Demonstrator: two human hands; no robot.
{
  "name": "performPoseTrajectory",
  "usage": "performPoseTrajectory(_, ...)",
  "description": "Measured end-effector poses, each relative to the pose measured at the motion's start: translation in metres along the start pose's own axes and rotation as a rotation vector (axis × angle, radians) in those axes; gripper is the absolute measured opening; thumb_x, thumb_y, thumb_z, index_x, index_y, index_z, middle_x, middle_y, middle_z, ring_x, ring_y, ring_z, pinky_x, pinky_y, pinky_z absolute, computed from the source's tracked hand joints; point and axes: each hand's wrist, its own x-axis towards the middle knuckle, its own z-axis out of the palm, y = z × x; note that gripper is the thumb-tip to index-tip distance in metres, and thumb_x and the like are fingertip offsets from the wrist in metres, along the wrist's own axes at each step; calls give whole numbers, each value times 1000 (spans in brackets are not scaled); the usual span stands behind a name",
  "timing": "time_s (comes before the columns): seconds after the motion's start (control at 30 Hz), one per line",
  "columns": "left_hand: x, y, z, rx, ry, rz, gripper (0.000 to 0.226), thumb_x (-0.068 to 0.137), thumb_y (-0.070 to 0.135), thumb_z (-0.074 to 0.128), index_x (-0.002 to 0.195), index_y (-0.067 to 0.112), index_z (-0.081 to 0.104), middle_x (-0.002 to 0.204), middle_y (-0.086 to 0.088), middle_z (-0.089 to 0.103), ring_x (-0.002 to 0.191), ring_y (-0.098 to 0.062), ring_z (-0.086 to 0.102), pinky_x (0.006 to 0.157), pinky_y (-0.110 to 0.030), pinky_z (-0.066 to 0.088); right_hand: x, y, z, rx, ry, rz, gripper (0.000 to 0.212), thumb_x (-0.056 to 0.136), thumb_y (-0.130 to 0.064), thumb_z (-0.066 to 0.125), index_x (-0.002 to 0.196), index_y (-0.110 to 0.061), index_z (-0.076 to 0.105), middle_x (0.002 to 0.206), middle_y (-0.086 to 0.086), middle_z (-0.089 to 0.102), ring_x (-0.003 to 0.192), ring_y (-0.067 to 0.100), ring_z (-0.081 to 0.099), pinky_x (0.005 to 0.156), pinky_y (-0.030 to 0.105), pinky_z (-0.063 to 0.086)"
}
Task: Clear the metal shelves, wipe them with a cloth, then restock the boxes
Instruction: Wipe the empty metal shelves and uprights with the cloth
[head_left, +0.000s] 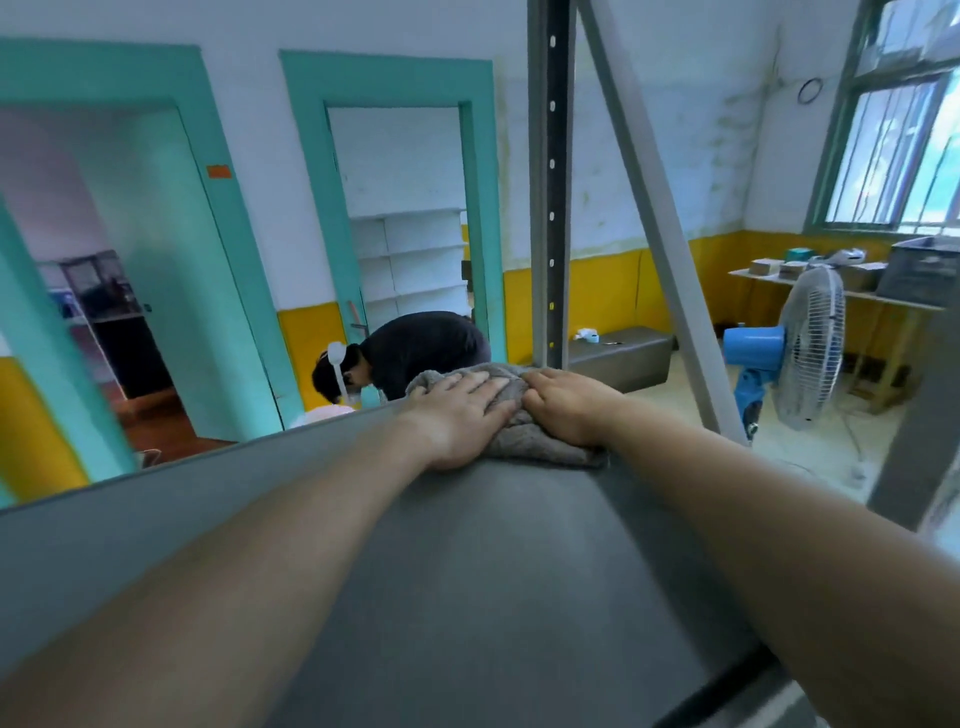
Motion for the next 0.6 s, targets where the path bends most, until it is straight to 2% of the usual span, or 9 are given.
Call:
performPoseTrajectory(0.1, 20, -15, 2, 15, 9, -43, 62, 103, 61, 11, 160, 36, 10, 169, 9, 4, 155, -16, 3, 125, -52, 3, 28, 2, 3, 29, 2, -12, 58, 106, -42, 26, 157, -15, 31, 162, 10, 35, 148, 24, 33, 121, 40, 26)
performPoseTrajectory(0.27, 38, -26, 9, -17, 49, -60, 63, 103, 60, 13, 160, 33, 14, 169, 6, 7, 155, -19, 5, 125, -50, 7, 40, 4, 4, 54, 11, 4, 54, 107, -39, 28, 154, -14, 36, 159, 11, 39, 145, 25, 37, 118, 38, 28)
performPoseTrajectory(0.37, 37, -19, 15, 28, 34, -39, 77, 93, 68, -1, 160, 32, 9, 170, 2, 1, 156, -23, 2, 125, -50, 9, 23, 3, 2, 57, 16, 29, 50, 108, -33, 27, 151, -10, 39, 156, 15, 42, 142, 28, 40, 115, 37, 30)
performPoseTrajectory(0.47, 23, -2, 16, 6, 22, -60, 64, 101, 59, 6, 160, 35, 7, 169, 4, -1, 156, -24, 1, 124, -54, 11, -11, 3, -3, -21, -7, 39, 50, 110, -28, 25, 153, -5, 34, 158, 18, 36, 144, 31, 36, 114, 35, 27)
performPoseTrajectory(0.6, -9, 29, 11, 50, -28, 49, 68, 99, 62, 2, 160, 34, 5, 169, 3, -2, 156, -24, 2, 124, -54, 9, -69, 5, -6, -106, 7, 94, 46, 109, -24, 31, 148, -1, 41, 154, 21, 39, 141, 38, 36, 117, 48, 29)
